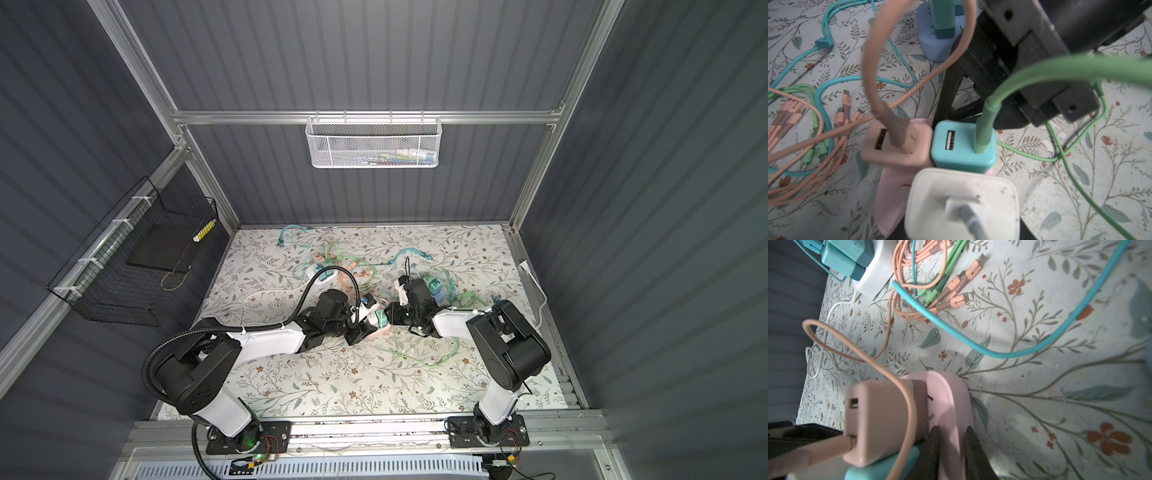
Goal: Pull the plug off the socket
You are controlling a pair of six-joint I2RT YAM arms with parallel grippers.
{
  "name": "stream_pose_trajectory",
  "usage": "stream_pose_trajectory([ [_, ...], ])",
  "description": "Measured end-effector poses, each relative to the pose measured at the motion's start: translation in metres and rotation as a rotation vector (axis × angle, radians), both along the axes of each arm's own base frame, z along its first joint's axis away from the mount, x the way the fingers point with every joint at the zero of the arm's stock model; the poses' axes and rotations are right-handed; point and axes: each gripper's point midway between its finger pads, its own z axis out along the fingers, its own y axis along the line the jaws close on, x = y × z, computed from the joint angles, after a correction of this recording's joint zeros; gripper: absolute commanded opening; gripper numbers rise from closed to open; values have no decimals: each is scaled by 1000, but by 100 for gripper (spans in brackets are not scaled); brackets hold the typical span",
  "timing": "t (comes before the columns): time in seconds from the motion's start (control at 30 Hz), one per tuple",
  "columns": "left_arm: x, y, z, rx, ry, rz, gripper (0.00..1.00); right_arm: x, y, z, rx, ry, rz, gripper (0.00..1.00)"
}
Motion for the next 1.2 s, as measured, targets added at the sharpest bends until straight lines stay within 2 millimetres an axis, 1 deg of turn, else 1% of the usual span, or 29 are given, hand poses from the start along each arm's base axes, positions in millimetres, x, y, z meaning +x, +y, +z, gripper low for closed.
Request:
stream_pose_trajectory([
  [0.23, 2, -3, 5, -33, 54, -15, 4, 1, 0, 0, 4, -21, -3, 22],
  [0.63, 2, -4, 6, -4, 21, 6, 4, 3, -2, 1, 8, -25, -17, 21],
  [0.7, 1, -2, 7, -7, 5, 13, 4, 4, -2, 1, 13, -23, -23, 22],
  [0.87, -10, 8, 18, -59, -23, 30, 5, 4, -3, 1, 27, -19, -31, 22],
  [0.93, -13, 8, 21, -74, -25, 34, 5, 4, -3, 1, 30, -17, -33, 22],
  [1.07, -13, 10, 21, -83, -20, 48, 5, 4, -4, 0, 39, -15, -40, 25],
  [1.2, -16, 21, 19, -80, -25, 95, 5, 4, -6, -1, 46, -11, -44, 26],
])
